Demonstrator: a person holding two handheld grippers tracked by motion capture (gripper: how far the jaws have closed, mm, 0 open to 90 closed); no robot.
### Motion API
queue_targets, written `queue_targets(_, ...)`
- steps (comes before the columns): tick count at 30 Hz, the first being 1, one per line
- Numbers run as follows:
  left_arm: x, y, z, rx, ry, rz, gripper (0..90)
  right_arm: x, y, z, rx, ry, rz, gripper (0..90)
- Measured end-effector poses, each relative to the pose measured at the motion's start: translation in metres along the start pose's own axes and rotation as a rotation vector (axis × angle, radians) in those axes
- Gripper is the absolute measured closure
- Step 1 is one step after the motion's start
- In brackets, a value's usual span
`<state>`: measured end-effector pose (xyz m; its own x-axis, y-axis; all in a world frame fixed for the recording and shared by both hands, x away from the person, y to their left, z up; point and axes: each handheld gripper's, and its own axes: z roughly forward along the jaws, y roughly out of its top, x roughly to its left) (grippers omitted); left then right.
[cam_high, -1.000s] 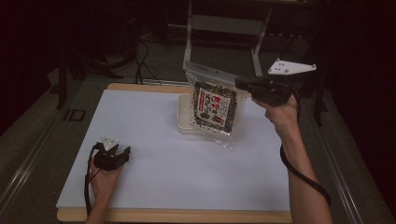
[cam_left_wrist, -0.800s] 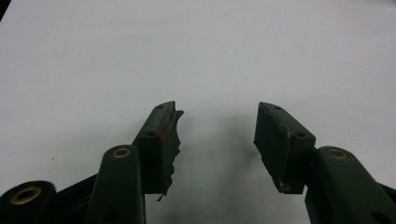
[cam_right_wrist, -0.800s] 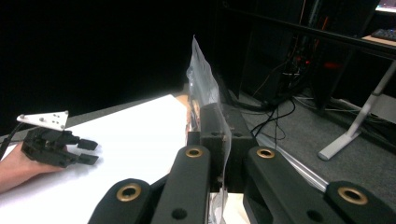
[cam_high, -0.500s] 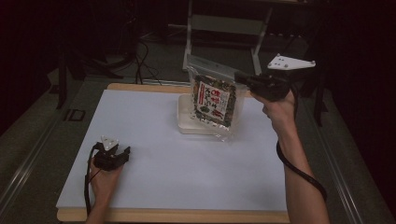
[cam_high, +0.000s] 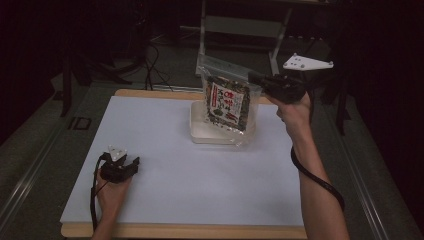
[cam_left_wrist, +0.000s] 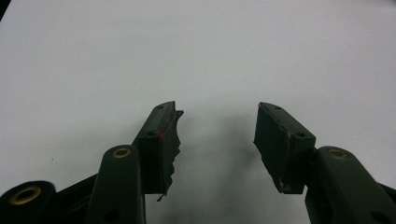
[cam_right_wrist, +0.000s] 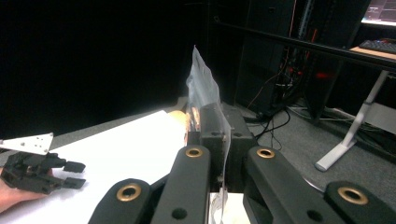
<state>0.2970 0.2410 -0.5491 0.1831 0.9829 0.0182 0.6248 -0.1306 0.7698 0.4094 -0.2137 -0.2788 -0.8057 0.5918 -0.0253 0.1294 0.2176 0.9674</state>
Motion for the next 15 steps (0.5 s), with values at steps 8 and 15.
queue_targets(8, 0.000, 0.000, 0.000, 0.001, 0.000, 0.002, 49.2, -0.004, 0.002, 0.005, -0.011, -0.020, -0.002, 89.5)
queue_targets(15, 0.000, 0.000, 0.000, 0.001, 0.000, 0.002, 49.2, -0.006, 0.005, 0.011, -0.027, -0.030, -0.006, 89.6)
